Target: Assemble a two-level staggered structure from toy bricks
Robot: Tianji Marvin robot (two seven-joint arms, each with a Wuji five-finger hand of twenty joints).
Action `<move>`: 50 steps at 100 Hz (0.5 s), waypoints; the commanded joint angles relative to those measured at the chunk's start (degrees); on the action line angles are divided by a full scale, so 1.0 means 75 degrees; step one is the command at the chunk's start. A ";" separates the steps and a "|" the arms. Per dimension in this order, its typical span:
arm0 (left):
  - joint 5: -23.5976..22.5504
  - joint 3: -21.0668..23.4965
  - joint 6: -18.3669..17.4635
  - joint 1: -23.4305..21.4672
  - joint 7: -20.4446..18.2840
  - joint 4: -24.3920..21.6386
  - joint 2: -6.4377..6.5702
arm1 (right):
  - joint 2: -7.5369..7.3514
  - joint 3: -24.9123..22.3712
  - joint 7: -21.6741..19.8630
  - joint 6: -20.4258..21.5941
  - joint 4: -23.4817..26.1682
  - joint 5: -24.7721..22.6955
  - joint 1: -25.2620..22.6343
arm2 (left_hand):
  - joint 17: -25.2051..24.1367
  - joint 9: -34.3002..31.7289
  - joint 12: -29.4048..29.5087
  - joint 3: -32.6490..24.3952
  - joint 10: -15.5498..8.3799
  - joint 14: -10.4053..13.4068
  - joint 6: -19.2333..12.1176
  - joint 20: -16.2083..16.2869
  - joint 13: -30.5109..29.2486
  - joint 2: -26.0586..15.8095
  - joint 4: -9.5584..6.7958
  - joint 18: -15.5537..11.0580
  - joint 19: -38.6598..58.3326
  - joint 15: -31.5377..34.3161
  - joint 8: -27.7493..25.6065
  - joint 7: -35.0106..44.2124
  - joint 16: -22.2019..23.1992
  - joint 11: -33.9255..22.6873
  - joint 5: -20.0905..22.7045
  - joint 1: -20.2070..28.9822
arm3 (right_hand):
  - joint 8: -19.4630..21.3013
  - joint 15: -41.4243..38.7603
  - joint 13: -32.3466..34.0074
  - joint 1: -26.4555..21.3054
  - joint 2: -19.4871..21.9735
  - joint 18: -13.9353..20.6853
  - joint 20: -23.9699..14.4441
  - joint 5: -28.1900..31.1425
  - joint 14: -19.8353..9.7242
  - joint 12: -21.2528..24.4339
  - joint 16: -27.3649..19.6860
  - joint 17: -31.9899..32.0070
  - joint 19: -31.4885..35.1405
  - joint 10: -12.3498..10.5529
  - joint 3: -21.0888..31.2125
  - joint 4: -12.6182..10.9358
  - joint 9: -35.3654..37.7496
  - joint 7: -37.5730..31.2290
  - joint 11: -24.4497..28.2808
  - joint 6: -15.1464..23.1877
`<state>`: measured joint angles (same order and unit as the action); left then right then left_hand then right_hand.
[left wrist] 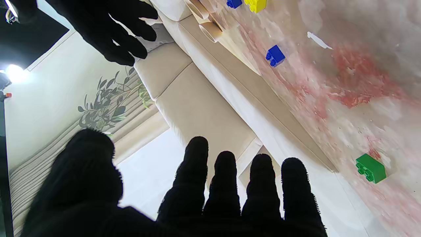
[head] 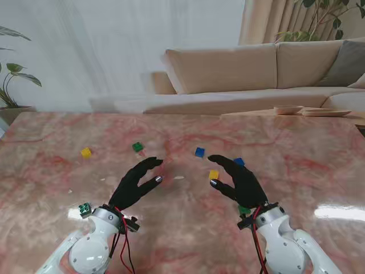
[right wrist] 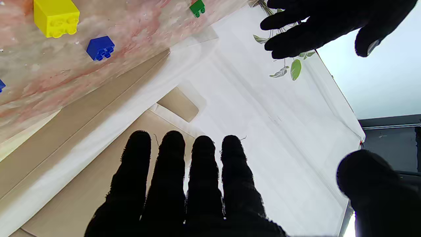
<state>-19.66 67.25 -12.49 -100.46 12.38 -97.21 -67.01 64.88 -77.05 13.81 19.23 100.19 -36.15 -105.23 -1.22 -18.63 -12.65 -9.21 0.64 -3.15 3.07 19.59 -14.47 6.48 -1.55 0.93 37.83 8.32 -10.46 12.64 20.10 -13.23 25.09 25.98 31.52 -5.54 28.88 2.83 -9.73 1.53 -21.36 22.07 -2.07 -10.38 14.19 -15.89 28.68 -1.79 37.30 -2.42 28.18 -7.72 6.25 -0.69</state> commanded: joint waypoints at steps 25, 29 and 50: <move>0.0021 -0.0083 -0.0060 0.0034 0.0050 0.0126 -0.0016 | -0.0028 -0.0109 -0.0249 -0.0387 0.0194 -0.0100 -0.0142 | -0.0106 0.0131 0.0084 0.0246 -0.0151 0.0253 0.0007 0.0020 0.0144 -0.0272 -0.0221 -0.0126 0.0171 -0.0136 -0.0010 -0.0133 -0.0008 0.0068 0.0049 -0.0020 | -0.0120 0.0047 -0.0130 -0.0255 -0.0078 0.0085 0.0164 0.0096 0.0005 0.0135 -0.0149 0.0100 0.0193 -0.0093 -0.0130 0.0163 -0.0007 -0.0123 0.0038 0.0217; 0.0027 -0.0084 -0.0059 0.0056 0.0068 0.0140 -0.0023 | -0.0032 -0.0126 -0.0262 -0.0421 0.0207 -0.0125 -0.0138 | -0.0106 0.0115 0.0082 0.0247 -0.0152 0.0242 0.0016 0.0020 0.0129 -0.0262 -0.0222 -0.0126 0.0171 -0.0131 -0.0014 -0.0129 -0.0006 0.0062 0.0062 -0.0012 | -0.0124 0.0044 -0.0123 -0.0264 -0.0076 0.0079 0.0164 0.0097 -0.0011 0.0134 -0.0146 0.0097 0.0204 -0.0094 -0.0143 0.0165 -0.0009 -0.0131 0.0038 0.0224; 0.0057 -0.0037 -0.0100 0.0141 0.0032 0.0263 -0.0021 | -0.0058 -0.0145 -0.0383 -0.0628 0.0166 -0.0195 -0.0049 | -0.0108 0.0110 0.0084 0.0264 -0.0150 0.0271 0.0004 -0.0017 0.0149 -0.0273 -0.0221 -0.0138 0.0105 -0.0152 -0.0018 -0.0136 -0.0010 0.0066 0.0066 0.0003 | -0.0132 -0.0030 -0.0024 -0.0382 -0.0083 0.0031 0.0122 0.0170 -0.0150 0.0065 -0.0089 0.0098 0.0305 -0.0224 -0.0187 0.0175 0.0142 -0.0201 0.0147 0.0321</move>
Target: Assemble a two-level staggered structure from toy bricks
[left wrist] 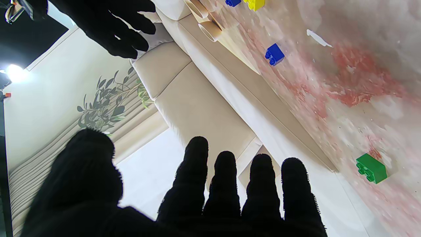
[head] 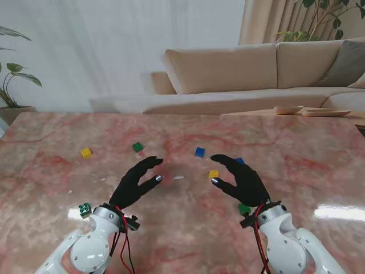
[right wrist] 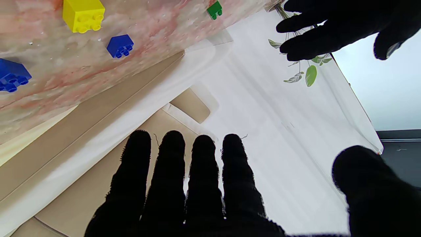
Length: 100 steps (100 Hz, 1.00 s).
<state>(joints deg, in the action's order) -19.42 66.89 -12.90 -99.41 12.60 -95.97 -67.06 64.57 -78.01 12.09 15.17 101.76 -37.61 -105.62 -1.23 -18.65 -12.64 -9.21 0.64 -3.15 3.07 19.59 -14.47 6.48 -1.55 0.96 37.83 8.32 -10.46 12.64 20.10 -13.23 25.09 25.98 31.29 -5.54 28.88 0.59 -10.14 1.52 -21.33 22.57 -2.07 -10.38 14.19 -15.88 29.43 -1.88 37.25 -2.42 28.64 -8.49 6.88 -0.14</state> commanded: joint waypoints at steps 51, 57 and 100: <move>-0.0099 0.0314 -0.0124 -0.0017 0.0050 0.0253 -0.0008 | -0.0357 -0.0915 -0.1738 -0.0776 0.0167 -0.1090 -0.0163 | -0.0106 0.0051 0.0085 0.0305 -0.0120 0.0269 0.0047 -0.0071 0.0117 -0.0306 -0.0215 -0.0101 -0.0001 -0.0162 -0.0025 -0.0142 -0.0011 0.0066 0.0121 0.0051 | -0.0075 -0.0498 0.0081 -0.1479 -0.2416 -0.0168 -0.0520 0.0203 -0.0382 -0.0928 0.0724 0.0545 0.0338 -0.0400 0.0191 0.0625 0.0090 -0.0357 0.0716 0.0193; -0.0098 0.0338 -0.0144 -0.0020 0.0064 0.0257 -0.0011 | -0.0391 -0.0999 -0.1876 -0.0821 0.0142 -0.1257 -0.0189 | -0.0109 0.0054 0.0085 0.0296 -0.0102 0.0256 0.0085 -0.0074 0.0115 -0.0311 -0.0215 -0.0075 -0.0009 -0.0161 -0.0018 -0.0153 -0.0010 0.0069 0.0133 0.0072 | -0.0074 -0.0674 0.0105 -0.1751 -0.2672 -0.0152 -0.0653 0.0130 -0.0436 -0.1337 0.0953 0.0565 0.0333 -0.0358 0.0120 0.0718 -0.0026 -0.0362 0.1050 0.0103; -0.0028 0.0337 -0.0192 -0.0009 0.0082 0.0410 -0.0024 | -0.0600 -0.1187 -0.2797 -0.0866 -0.0559 -0.1811 -0.0118 | -0.0112 0.0090 0.0097 0.0310 -0.0125 0.0285 0.0089 -0.0097 0.0144 -0.0324 -0.0200 -0.0079 -0.0060 -0.0183 0.0019 -0.0214 -0.0028 0.0097 0.0111 0.0079 | -0.0032 -0.1909 -0.1362 -0.3095 -0.3308 0.0085 -0.1000 -0.0923 -0.0557 -0.2322 0.1408 0.1016 0.0155 -0.0295 -0.0266 0.0858 -0.1844 0.0236 0.2396 -0.0315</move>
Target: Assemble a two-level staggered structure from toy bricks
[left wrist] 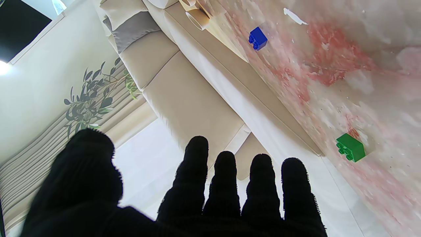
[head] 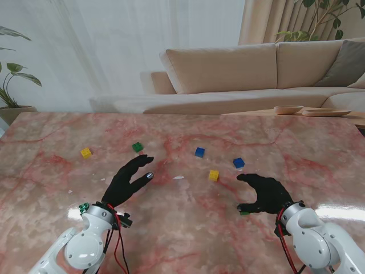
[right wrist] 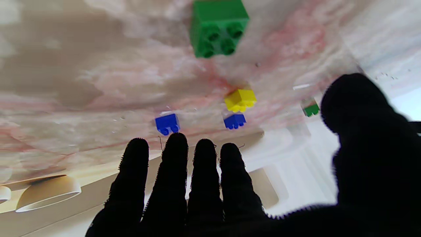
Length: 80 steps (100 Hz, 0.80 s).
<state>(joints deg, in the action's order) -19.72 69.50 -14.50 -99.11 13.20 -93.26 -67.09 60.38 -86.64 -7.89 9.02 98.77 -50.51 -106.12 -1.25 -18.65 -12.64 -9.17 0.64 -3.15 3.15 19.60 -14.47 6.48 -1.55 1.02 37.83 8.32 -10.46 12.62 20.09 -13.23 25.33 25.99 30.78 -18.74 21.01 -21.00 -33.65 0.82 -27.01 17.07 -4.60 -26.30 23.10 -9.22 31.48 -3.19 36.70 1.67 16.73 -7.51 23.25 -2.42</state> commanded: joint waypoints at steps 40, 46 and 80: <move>0.0061 0.0044 0.0156 -0.0111 -0.0013 0.0039 -0.0022 | -0.0122 0.0206 -0.0226 -0.0103 -0.0777 -0.0467 0.0263 | -0.0102 0.0089 0.0113 0.0369 -0.0098 0.0268 0.0170 -0.0168 0.0161 -0.0456 -0.0170 -0.0071 -0.0210 -0.0208 0.0107 -0.0322 -0.0050 0.0123 0.0158 0.0047 | 0.2265 -0.1056 -0.0871 -0.0829 -0.0183 0.0330 -0.0569 -0.0187 -0.0363 -0.1183 0.0430 0.0217 0.0157 -0.0433 -0.0237 0.0452 -0.0545 -0.1549 0.1250 0.0752; 0.0078 0.0047 0.0159 -0.0115 -0.0018 0.0042 -0.0023 | -0.0132 0.0251 -0.0227 -0.0087 -0.0858 -0.0500 0.0298 | -0.0110 0.0099 0.0120 0.0412 -0.0100 0.0272 0.0158 -0.0176 0.0165 -0.0504 -0.0169 -0.0060 -0.0233 -0.0216 0.0110 -0.0333 -0.0055 0.0137 0.0145 -0.0010 | 0.2711 -0.1164 -0.0870 -0.0832 -0.0187 0.0340 -0.0602 -0.0256 -0.0398 -0.1246 0.0479 0.0204 0.0176 -0.0482 -0.0232 0.0451 -0.0550 -0.1638 0.1287 0.0872; -0.0010 0.0081 0.0211 -0.0168 -0.0083 0.0003 0.0005 | -0.0156 0.0505 -0.0111 -0.0064 -0.1254 -0.0580 0.0427 | -0.0096 0.0079 0.0132 0.0515 -0.0097 0.0270 0.0154 -0.0188 0.0157 -0.0554 -0.0229 -0.0056 -0.0296 -0.0233 0.0097 -0.0346 -0.0061 0.0152 0.0197 -0.0005 | 0.3526 -0.1417 -0.0780 -0.0952 -0.0093 0.0345 -0.0633 -0.0116 -0.0448 -0.1406 0.0586 0.0142 0.0232 -0.0595 0.0311 0.0495 -0.0367 -0.1310 0.1471 0.0889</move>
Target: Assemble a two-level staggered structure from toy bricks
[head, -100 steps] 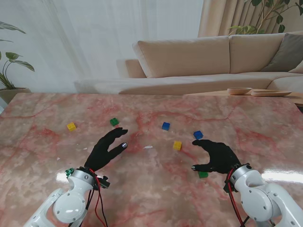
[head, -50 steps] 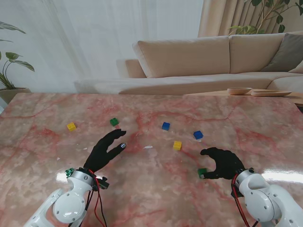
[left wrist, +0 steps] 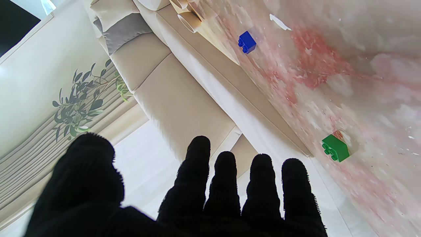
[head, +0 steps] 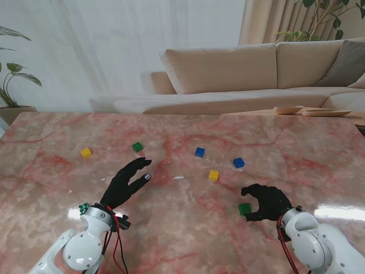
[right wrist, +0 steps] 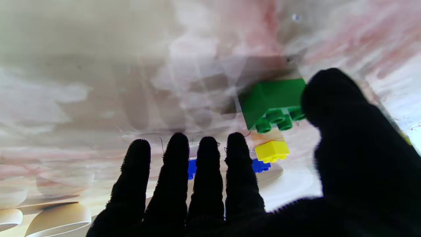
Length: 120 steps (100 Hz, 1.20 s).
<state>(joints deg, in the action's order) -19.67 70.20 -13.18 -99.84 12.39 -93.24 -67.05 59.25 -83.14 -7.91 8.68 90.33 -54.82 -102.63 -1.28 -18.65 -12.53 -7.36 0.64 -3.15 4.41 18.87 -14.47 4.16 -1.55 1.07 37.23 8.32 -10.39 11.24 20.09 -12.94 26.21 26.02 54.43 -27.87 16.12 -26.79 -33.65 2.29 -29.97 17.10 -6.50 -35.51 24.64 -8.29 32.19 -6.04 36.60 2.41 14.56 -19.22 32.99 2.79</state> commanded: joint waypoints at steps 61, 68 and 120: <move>-0.0008 0.0045 -0.0018 -0.0133 0.0036 -0.0063 -0.0001 | 0.0071 0.0276 0.0760 0.0207 -0.0603 0.0053 0.0113 | -0.0102 0.0089 0.0125 0.0380 -0.0071 0.0275 0.0024 -0.0118 0.0178 -0.0434 -0.0226 -0.0034 -0.0350 -0.0253 0.0088 -0.0211 -0.0067 0.0134 0.0089 0.0025 | 0.0828 -0.1888 0.0664 0.0060 -0.0743 0.0124 -0.0529 0.1166 -0.0566 -0.1401 0.1438 -0.0297 0.0656 -0.0913 0.2836 0.0823 0.1684 -0.1922 0.0902 0.1388; -0.0011 0.0048 -0.0013 -0.0134 0.0039 -0.0065 -0.0001 | 0.0070 0.0269 0.0770 0.0278 -0.0631 0.0075 0.0119 | -0.0106 0.0088 0.0126 0.0392 -0.0080 0.0284 0.0027 -0.0125 0.0183 -0.0447 -0.0223 -0.0033 -0.0373 -0.0258 0.0088 -0.0217 -0.0070 0.0139 0.0087 0.0031 | 0.0406 -0.1886 0.0686 0.0054 -0.0834 0.0115 -0.0534 0.1127 -0.0582 -0.1372 0.1436 -0.0308 0.0657 -0.0920 0.2891 0.0831 0.1724 -0.1605 0.0856 0.1229; 0.0002 0.0043 0.0008 -0.0151 0.0005 -0.0097 0.0005 | 0.0111 0.0276 0.1155 0.0500 -0.0864 0.0179 0.0181 | -0.0091 0.0079 0.0113 0.0461 -0.0040 0.0275 0.0044 -0.0150 0.0190 -0.0511 -0.0187 -0.0028 -0.0497 -0.0267 0.0089 -0.0254 -0.0075 0.0149 0.0076 0.0109 | -0.0528 -0.2213 0.1865 -0.0590 -0.0908 0.0110 -0.0681 0.3177 -0.0900 -0.2095 0.1712 -0.0840 0.1130 -0.1328 0.2239 0.1849 0.3950 -0.3611 0.0557 0.3026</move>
<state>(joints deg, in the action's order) -19.66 70.61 -13.21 -100.54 12.50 -93.84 -67.02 59.76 -81.37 1.01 12.35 85.46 -53.54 -100.94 -1.28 -18.65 -12.51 -6.37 0.64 -3.15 4.43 18.30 -14.47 2.84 -1.97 1.16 35.63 8.32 -10.39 10.54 20.09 -12.93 26.21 26.02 51.16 -43.03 26.84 -28.34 -41.45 2.41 -33.54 35.31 -12.60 -47.77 36.13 -14.00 38.85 -14.21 53.18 15.00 41.16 -38.90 38.14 17.93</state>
